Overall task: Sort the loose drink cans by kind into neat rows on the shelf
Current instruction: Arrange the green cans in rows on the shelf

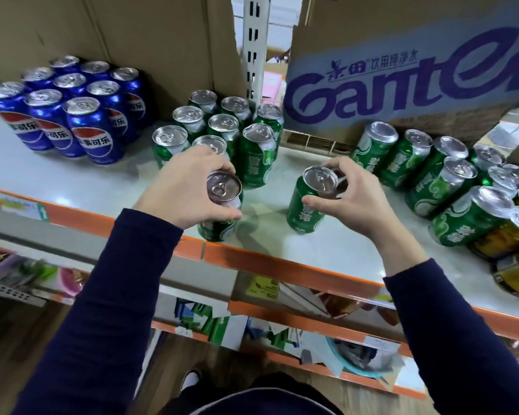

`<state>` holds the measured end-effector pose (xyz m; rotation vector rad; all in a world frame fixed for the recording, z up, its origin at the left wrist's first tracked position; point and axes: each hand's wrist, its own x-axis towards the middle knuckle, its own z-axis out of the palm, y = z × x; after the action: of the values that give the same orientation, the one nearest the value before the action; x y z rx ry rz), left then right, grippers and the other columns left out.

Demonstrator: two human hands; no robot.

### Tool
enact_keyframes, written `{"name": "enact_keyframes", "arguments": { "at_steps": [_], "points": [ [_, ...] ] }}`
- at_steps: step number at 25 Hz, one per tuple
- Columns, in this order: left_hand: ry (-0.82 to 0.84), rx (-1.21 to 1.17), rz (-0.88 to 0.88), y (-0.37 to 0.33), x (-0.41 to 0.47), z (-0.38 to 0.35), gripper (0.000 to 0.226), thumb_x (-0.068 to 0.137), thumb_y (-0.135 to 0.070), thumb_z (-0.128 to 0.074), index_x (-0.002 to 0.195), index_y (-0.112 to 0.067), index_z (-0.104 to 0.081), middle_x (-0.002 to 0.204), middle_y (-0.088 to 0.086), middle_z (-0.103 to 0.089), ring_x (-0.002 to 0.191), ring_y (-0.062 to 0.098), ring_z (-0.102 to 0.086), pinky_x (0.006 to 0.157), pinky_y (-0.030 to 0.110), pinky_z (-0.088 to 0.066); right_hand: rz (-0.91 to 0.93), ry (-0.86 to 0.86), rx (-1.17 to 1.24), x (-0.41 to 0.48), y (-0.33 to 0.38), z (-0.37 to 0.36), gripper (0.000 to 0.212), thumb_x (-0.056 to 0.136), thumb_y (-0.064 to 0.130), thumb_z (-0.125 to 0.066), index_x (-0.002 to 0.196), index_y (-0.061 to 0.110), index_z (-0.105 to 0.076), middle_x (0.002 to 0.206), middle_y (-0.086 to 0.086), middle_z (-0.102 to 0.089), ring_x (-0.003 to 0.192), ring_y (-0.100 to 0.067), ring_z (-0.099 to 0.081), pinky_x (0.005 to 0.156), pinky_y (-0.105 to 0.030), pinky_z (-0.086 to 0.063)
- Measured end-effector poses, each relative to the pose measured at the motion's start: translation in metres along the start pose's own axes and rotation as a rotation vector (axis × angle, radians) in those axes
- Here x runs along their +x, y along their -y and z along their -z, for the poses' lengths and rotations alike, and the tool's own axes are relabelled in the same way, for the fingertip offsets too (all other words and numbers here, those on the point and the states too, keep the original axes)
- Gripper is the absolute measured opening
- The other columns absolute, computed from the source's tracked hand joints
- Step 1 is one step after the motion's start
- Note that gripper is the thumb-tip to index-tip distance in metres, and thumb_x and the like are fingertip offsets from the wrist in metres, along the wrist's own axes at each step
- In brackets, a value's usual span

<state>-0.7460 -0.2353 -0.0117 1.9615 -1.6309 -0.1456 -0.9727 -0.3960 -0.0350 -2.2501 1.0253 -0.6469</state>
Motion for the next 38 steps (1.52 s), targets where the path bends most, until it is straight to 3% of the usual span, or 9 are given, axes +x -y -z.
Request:
{"name": "enact_keyframes", "arguments": {
  "at_steps": [5,13,15,19,23,27,30,34,38],
  "points": [
    [-0.046,0.026,0.048,0.045,-0.014,0.036,0.058,0.05,-0.038,-0.092,0.1,-0.018,-0.07,0.096,0.0,-0.057,0.091,0.019,-0.055,0.083,0.034,-0.044,0.09,0.029,-0.014,0.015,0.046,-0.049,0.06,0.066,0.035,-0.085,0.119,0.021,-0.062,0.11,0.005,-0.055,0.101,-0.009,-0.051,0.09,-0.026,-0.047],
    [-0.031,-0.022,0.031,0.092,-0.019,0.055,0.066,0.055,-0.05,-0.086,0.109,-0.016,-0.068,0.1,0.001,-0.057,0.093,0.016,-0.054,0.083,0.029,-0.044,0.067,-0.099,-0.029,0.031,0.078,-0.086,0.052,0.069,0.024,-0.083,0.116,0.014,-0.064,0.112,-0.007,-0.06,0.097,-0.008,-0.048,0.079,0.006,-0.025],
    [-0.029,-0.068,0.005,0.096,-0.021,0.052,0.064,0.06,-0.047,-0.085,0.113,-0.015,-0.067,0.102,0.0,-0.057,0.094,0.013,-0.054,0.083,0.027,-0.043,0.03,-0.105,-0.036,0.029,0.079,-0.086,0.062,0.071,0.023,-0.082,0.127,0.011,-0.058,0.12,-0.004,-0.057,0.104,-0.007,-0.047,0.086,0.003,-0.026],
    [-0.013,-0.136,-0.035,0.108,-0.024,0.057,0.054,0.072,-0.037,-0.081,0.118,-0.015,-0.065,0.1,-0.004,-0.057,0.094,0.013,-0.056,0.081,0.022,-0.041,-0.05,-0.144,-0.065,0.023,0.083,-0.091,0.068,0.074,0.028,-0.08,0.134,0.014,-0.051,0.127,-0.003,-0.054,0.114,-0.015,-0.051,0.098,-0.024,-0.039],
    [-0.025,-0.16,-0.026,0.112,-0.022,0.062,0.049,0.069,-0.044,-0.081,0.106,-0.015,-0.068,0.095,-0.001,-0.059,0.087,0.014,-0.058,0.081,0.033,-0.05,-0.056,-0.187,-0.076,0.019,0.086,-0.095,0.064,0.075,0.028,-0.078,0.133,0.015,-0.052,0.127,-0.003,-0.054,0.11,-0.009,-0.048,0.091,-0.013,-0.032],
    [-0.023,-0.164,-0.006,0.114,-0.024,0.058,0.052,0.068,-0.049,-0.079,0.107,-0.019,-0.064,0.098,-0.005,-0.056,0.084,0.003,-0.053,0.075,0.02,-0.043,-0.04,-0.188,-0.109,0.013,0.082,-0.1,0.066,0.081,0.029,-0.075,0.138,0.012,-0.047,0.131,-0.004,-0.052,0.116,-0.014,-0.048,0.09,-0.008,-0.028],
    [-0.002,-0.14,-0.034,0.114,-0.023,0.061,0.053,0.066,-0.048,-0.081,0.106,-0.017,-0.066,0.097,-0.003,-0.057,0.085,0.008,-0.054,0.075,0.022,-0.042,-0.024,-0.179,-0.113,0.0,0.073,-0.104,0.066,0.082,0.028,-0.074,0.139,0.01,-0.045,0.123,-0.002,-0.055,0.11,-0.014,-0.051,0.086,-0.005,-0.031],
    [0.098,-0.052,-0.169,0.095,-0.008,0.071,0.055,0.058,-0.051,-0.085,0.097,-0.014,-0.071,0.089,0.001,-0.06,0.084,0.016,-0.056,0.075,0.034,-0.047,-0.147,-0.152,-0.117,-0.02,0.047,-0.098,0.039,0.084,0.022,-0.071,0.121,0.012,-0.062,0.112,-0.006,-0.061,0.101,-0.022,-0.058,0.087,-0.03,-0.045],
    [0.153,-0.192,-0.247,0.049,0.021,0.074,0.06,0.051,-0.066,-0.075,0.087,-0.019,-0.073,0.08,-0.007,-0.063,0.074,0.007,-0.058,0.066,0.02,-0.046,-0.224,-0.133,-0.205,-0.029,0.009,-0.077,0.028,0.085,0.018,-0.068,0.113,0.014,-0.067,0.111,-0.006,-0.062,0.097,-0.021,-0.057,0.081,-0.025,-0.039]
  ]
}}
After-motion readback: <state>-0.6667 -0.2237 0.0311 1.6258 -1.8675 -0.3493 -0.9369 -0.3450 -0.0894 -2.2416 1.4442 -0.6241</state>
